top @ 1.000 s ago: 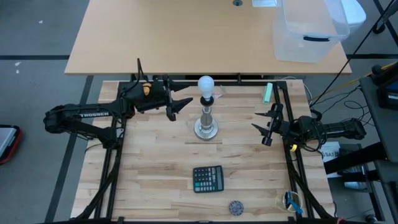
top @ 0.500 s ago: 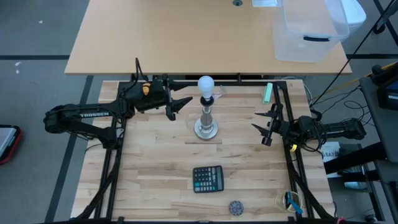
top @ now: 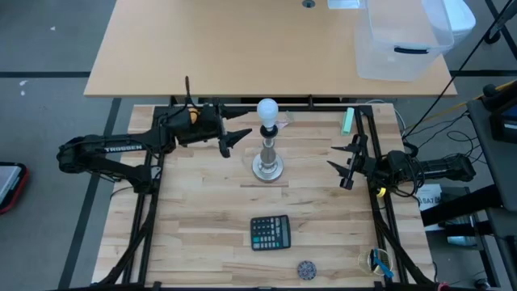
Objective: Screw lightbulb
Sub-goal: Insert the light bulb into the lamp
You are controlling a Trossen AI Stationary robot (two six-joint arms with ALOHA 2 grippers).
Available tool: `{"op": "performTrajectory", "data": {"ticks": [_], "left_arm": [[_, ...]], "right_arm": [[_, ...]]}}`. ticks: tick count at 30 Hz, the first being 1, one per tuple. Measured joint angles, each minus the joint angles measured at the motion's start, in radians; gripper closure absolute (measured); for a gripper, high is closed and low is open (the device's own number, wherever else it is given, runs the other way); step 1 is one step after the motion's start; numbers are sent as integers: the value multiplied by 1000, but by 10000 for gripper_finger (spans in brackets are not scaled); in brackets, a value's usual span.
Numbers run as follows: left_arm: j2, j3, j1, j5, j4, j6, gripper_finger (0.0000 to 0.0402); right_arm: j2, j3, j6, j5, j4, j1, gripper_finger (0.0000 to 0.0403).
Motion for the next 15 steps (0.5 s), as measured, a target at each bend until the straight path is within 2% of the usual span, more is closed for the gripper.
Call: {"op": "performTrajectory", "data": {"ticks": [4,8,13,15], "left_arm": [[0,0,24,0,-2,54,99],[0,0,63,-1,-11,49,99],[0,0,108,2,2,25,99],[0,0,120,29,1,20,99]], "right_arm": [[0,0,23,-3,-4,0,190],[0,0,109,-3,-5,0,190],[0,0,142,-4,2,0,190],[0,0,183,-3,6,0,190]]}}
